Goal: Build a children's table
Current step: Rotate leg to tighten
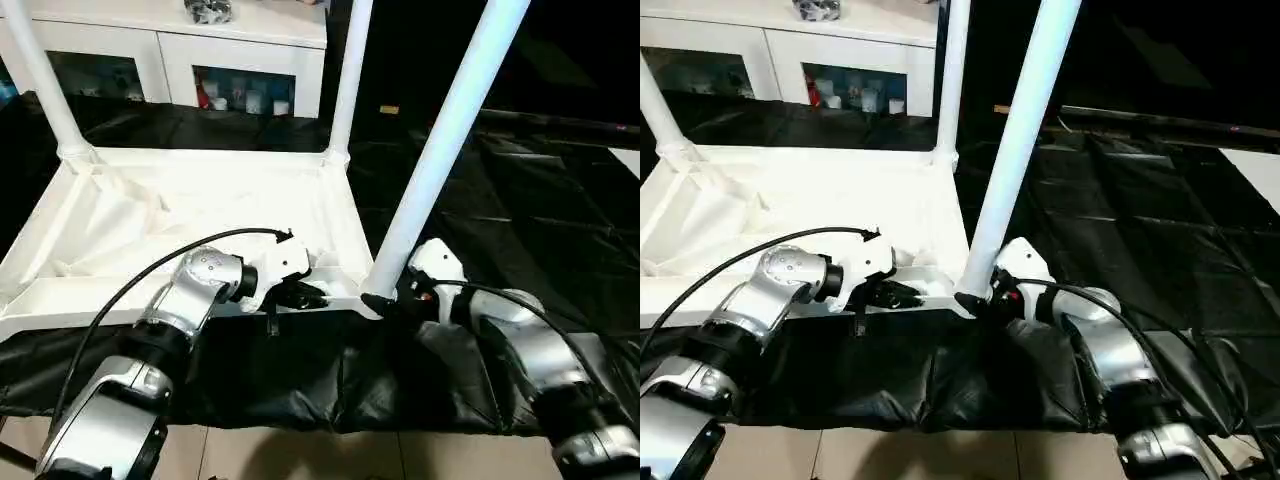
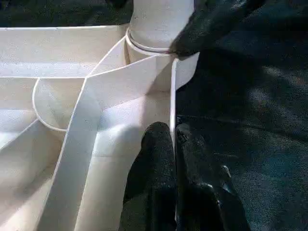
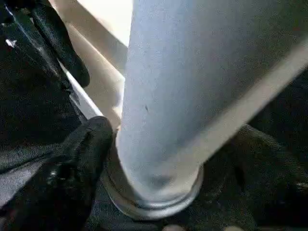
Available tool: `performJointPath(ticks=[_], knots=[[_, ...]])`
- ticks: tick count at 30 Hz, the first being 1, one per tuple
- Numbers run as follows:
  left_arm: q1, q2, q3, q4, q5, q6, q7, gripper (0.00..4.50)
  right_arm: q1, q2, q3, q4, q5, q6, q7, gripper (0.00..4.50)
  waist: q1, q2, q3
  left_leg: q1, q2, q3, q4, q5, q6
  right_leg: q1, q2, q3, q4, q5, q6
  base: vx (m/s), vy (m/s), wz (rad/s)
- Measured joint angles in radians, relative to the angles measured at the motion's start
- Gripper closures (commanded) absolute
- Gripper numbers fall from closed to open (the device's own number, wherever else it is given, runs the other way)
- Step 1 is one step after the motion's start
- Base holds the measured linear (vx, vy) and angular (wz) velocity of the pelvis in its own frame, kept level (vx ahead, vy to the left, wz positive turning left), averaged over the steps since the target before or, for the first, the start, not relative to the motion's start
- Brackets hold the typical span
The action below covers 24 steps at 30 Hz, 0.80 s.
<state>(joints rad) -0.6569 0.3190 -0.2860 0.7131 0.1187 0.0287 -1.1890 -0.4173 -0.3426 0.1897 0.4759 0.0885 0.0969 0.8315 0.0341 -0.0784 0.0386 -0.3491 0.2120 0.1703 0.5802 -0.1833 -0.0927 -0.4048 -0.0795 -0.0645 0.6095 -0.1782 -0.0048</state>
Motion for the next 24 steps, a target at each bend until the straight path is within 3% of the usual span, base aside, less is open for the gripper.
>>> performJointPath(ticks=[18,24], knots=[[-0.001,0.015,-0.001,-0.024,-0.012,0.040,-0.022,4.50,-0.016,0.043,-0.020,0.046,0.030,-0.024,0.042,2.07,-0.003,-0.004,0.000,0.001,0.001,0.000,-0.002,0.000,0.000,-0.001,0.001,0.000,0.000,-0.001,0.000,0.000,0.000,0.00],[-0.002,-0.020,0.010,-0.030,-0.006,0.086,0.061,4.50,-0.004,0.151,-0.077,0.056,0.037,-0.004,-0.151,2.43,-0.006,-0.006,0.000,0.002,0.001,0.000,-0.001,0.000,0.000,-0.001,0.001,0.000,0.000,-0.001,0.000,0.000,0.000,0.00]])
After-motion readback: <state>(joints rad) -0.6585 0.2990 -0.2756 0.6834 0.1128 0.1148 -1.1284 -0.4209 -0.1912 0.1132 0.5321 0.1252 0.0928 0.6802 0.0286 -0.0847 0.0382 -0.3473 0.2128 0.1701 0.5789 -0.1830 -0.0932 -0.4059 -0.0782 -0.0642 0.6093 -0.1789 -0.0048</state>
